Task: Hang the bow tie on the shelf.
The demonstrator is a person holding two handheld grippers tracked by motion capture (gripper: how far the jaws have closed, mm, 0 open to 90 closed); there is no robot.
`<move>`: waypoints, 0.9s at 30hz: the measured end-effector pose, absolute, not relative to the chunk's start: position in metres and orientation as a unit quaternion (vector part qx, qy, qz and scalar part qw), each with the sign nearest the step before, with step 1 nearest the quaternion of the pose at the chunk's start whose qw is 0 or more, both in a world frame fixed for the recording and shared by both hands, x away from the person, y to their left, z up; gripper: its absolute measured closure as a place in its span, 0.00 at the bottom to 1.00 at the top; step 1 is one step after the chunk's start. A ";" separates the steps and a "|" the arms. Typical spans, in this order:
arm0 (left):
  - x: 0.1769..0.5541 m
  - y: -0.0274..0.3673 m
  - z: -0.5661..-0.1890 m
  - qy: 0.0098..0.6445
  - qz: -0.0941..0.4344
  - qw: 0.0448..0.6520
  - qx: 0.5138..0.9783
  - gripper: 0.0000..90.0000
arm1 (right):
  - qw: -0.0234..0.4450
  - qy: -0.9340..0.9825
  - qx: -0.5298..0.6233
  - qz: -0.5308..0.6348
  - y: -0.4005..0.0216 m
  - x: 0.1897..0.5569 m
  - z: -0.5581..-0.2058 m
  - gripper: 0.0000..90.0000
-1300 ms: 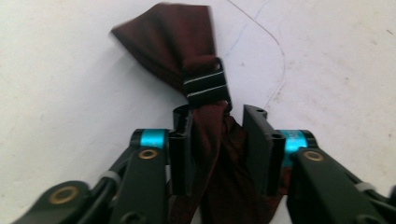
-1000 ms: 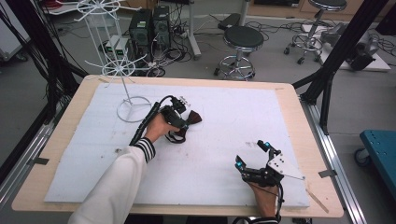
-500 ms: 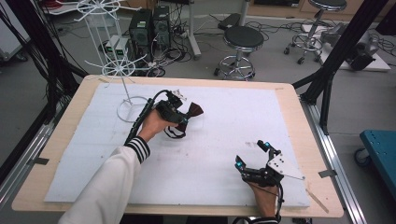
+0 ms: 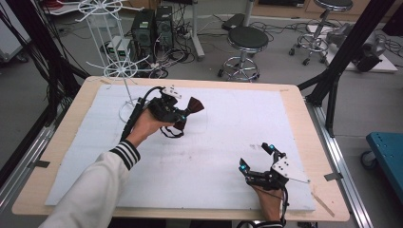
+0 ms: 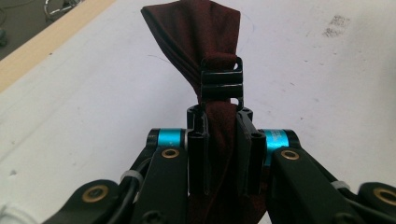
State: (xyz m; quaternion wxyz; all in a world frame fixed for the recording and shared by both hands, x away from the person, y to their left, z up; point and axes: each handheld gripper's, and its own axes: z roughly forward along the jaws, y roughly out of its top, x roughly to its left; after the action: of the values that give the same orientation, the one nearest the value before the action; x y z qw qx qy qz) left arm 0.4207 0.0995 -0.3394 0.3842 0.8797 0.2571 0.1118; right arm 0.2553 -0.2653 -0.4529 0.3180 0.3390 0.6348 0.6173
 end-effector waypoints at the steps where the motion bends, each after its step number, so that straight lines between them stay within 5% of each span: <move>1: 0.419 0.102 -0.338 0.257 0.114 0.387 0.878 0.86 | 0.317 0.635 0.340 0.617 -0.265 0.255 -0.453 0.02; 27: 0.375 0.196 -0.263 0.261 0.193 0.468 0.822 0.86 | 0.321 0.637 0.335 0.615 -0.265 0.256 -0.453 0.02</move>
State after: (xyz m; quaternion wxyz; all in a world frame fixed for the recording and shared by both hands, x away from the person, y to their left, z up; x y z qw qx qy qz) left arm 0.3755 0.1955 -0.2632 0.4677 0.8222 0.2612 0.1927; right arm 0.2555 -0.2653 -0.4530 0.3213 0.3353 0.6369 0.6154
